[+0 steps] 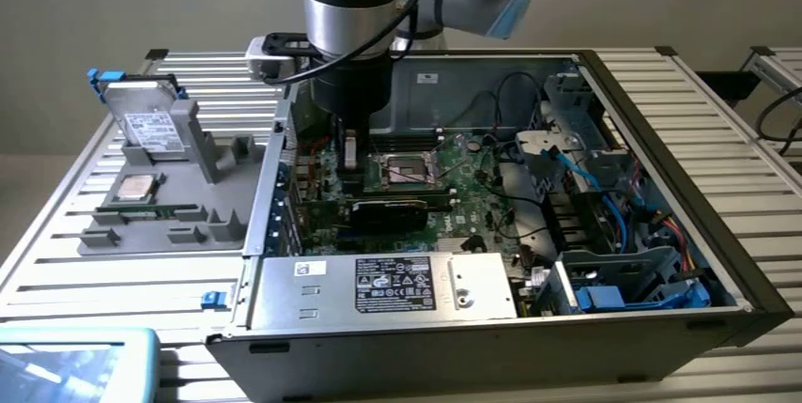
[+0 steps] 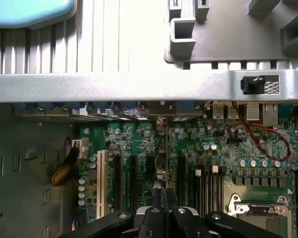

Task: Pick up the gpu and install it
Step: 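Press down on the gpu until it lock into place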

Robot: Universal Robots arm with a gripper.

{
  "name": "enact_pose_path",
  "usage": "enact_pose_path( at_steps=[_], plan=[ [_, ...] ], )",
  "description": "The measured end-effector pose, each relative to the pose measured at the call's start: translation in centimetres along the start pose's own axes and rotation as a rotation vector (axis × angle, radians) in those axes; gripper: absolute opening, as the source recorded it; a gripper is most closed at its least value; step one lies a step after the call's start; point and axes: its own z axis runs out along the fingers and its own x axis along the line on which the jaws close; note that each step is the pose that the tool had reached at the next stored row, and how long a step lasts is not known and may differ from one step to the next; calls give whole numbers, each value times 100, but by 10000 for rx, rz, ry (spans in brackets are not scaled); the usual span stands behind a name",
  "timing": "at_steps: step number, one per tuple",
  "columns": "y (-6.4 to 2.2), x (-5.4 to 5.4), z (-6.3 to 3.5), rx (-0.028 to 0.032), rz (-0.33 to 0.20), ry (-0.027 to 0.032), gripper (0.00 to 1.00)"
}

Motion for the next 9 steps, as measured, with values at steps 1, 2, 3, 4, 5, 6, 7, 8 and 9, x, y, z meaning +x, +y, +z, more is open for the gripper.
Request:
enact_pose_path(
  at_steps=[1, 2, 3, 4, 5, 6, 7, 8, 9],
  plan=[
    [8, -5, 12, 13, 2, 13, 12],
    [12, -12, 24, 21, 4, 28, 12],
    [13, -23, 36, 27, 6, 42, 12],
    [13, -35, 49, 31, 8, 52, 12],
    [13, -44, 59, 37, 11, 71, 12],
    [14, -48, 66, 50, 17, 123, 12],
    [16, -49, 71, 60, 23, 189, 12],
    [18, -52, 80, 69, 28, 232, 12],
    [22, -56, 90, 75, 34, 259, 12]
  ],
)
